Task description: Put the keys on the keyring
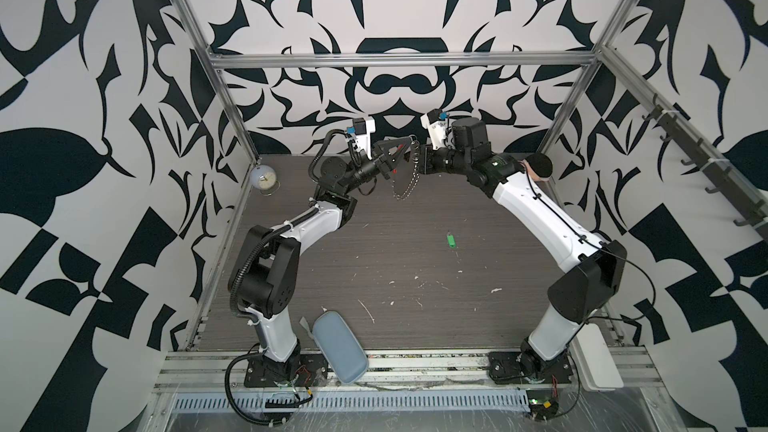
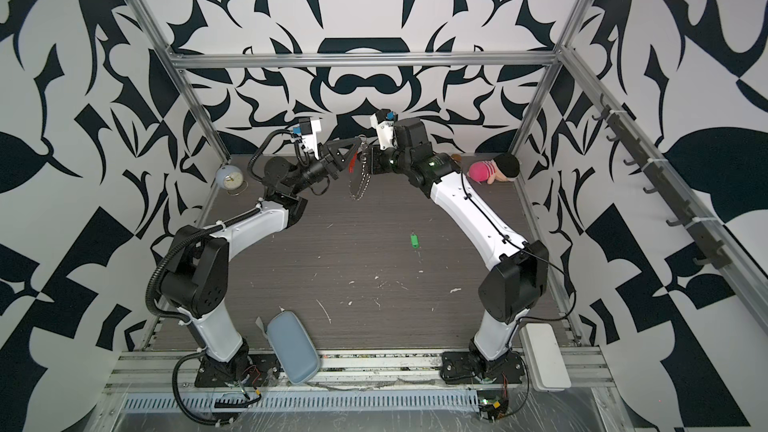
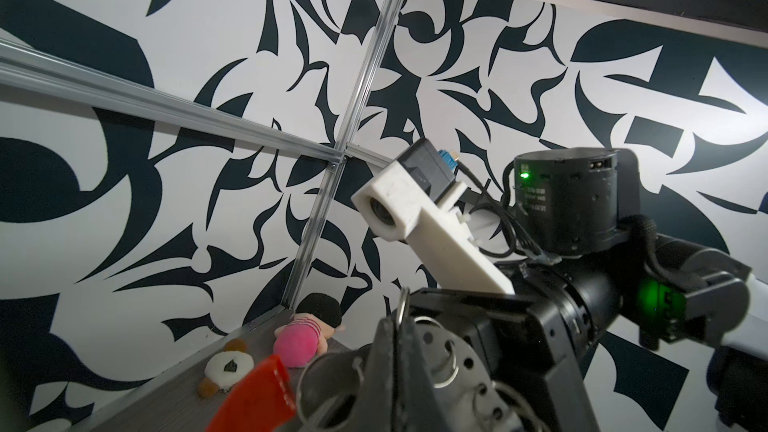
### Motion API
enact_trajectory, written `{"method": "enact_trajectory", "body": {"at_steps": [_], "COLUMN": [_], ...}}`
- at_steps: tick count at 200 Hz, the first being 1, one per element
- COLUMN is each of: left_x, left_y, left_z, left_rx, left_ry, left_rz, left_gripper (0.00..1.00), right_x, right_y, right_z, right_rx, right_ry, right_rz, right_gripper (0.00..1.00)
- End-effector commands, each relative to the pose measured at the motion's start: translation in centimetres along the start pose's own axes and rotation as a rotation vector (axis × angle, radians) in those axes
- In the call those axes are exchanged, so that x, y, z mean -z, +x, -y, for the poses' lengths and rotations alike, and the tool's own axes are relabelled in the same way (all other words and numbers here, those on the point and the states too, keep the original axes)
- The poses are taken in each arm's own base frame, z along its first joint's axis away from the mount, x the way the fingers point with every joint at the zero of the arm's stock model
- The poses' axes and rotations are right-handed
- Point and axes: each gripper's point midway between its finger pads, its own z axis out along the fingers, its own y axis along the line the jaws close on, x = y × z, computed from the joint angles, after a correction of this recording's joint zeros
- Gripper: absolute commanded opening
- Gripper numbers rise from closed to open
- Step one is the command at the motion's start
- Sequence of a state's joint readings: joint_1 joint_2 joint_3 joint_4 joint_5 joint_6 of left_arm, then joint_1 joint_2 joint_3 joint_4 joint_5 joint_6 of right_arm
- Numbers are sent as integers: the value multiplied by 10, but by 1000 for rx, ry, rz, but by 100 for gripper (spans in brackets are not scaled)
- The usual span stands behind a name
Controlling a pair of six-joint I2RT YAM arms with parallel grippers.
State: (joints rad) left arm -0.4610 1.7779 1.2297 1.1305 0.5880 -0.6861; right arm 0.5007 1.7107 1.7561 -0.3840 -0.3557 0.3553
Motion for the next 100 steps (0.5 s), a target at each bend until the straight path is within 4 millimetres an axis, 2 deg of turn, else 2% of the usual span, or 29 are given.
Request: {"method": "enact_trajectory", "body": {"at_steps": [1,23,71,100], "left_x": [0,-1,-8,-8], "left_y": [14,22,28,37], "left_z": [4,-1,0,2], "left_rx": [-63,-92,-111,-149], "left_ry": [-34,-67,-72,-81], "left_rz": [-92,-147,-170,-222], "left_gripper": [0,0,0,0], "right_x": [43,44,28,38], "right_y": [-36,-36,-35,-38], "right_z": [-33,-40,-45,-39], "right_rx": [79,79,53,75], "right_ry": [-56,-103,-164,-110], "right_rz": [139,140,106,119], "right_gripper": [27,30,31,35]}}
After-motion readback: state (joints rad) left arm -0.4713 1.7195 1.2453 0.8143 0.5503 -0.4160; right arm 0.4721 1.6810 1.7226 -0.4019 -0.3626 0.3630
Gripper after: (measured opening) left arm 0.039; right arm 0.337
